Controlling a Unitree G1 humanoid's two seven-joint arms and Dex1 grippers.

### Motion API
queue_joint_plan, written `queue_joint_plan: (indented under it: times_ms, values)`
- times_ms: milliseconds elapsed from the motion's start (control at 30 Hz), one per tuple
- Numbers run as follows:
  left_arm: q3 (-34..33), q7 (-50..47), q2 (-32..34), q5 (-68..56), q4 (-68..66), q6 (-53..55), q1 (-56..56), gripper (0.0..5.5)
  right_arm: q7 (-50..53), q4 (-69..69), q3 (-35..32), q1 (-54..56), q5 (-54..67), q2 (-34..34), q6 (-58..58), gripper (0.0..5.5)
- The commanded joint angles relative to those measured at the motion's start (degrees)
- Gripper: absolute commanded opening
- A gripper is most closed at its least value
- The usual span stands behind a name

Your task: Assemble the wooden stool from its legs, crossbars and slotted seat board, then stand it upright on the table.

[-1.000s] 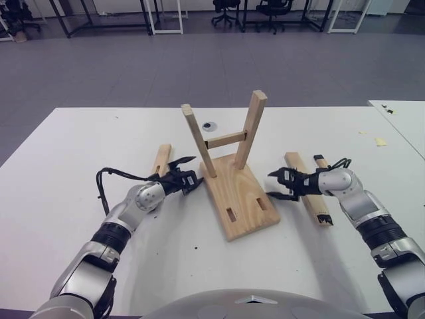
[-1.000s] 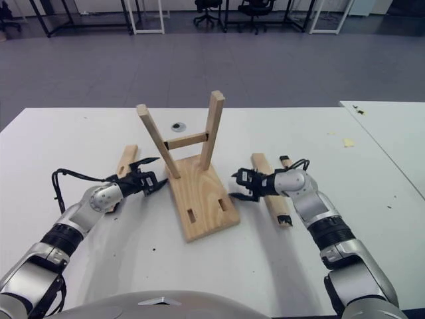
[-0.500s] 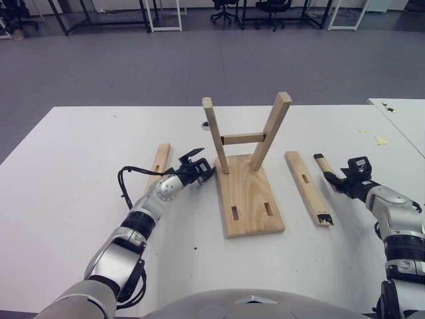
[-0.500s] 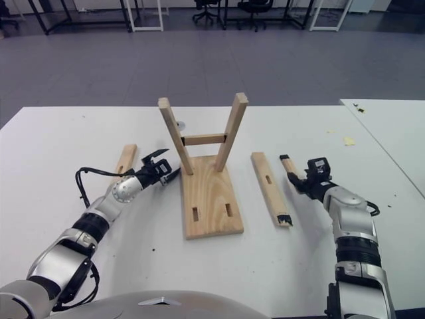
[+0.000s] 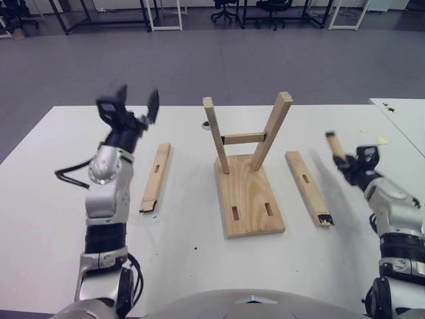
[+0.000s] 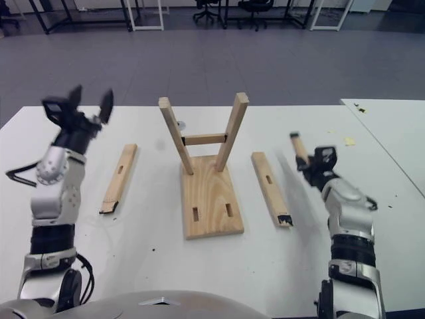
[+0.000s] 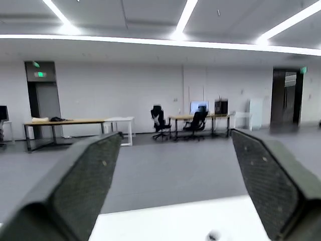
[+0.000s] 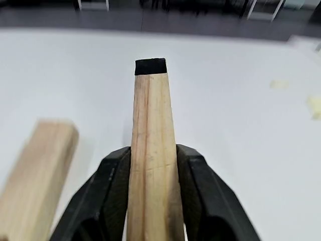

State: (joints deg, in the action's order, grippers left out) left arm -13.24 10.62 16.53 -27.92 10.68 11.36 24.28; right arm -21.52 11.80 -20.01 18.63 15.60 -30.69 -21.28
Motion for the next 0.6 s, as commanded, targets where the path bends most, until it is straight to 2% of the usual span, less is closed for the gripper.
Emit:
queue_joint_plan:
  times_ms: [33, 100, 167, 267, 600]
  values:
    - [0.5, -4.7, -6.7, -30.9, 7.1, 17.2, 17.7, 3.98, -2.0, -25.3, 8.6, 17.5, 2.8, -1.3, -2.9, 1.32]
    - [2.4, -6.3, -10.5, -36.3, 6.0, 19.8, 21.3, 3.98, -5.2, -33.7, 18.8, 21.1, 2.4, 2.6, -3.2, 1.32]
    - [3.8, -7.5, -12.4, -38.0, 5.4, 21.3, 22.2, 3.98, -6.6, -37.0, 24.4, 22.5, 1.6, 5.2, -1.8, 1.32]
    - [4.0, -8.6, -12.7, -39.1, 6.1, 22.7, 22.4, 3.7, -6.6, -39.0, 24.8, 22.9, 2.4, 6.4, -2.2, 1.32]
    - [2.2, -11.7, -10.0, -40.8, 11.9, 24.3, 16.0, 1.96, -7.1, -39.6, 25.2, 22.4, 0.4, 5.4, -2.8, 1.32]
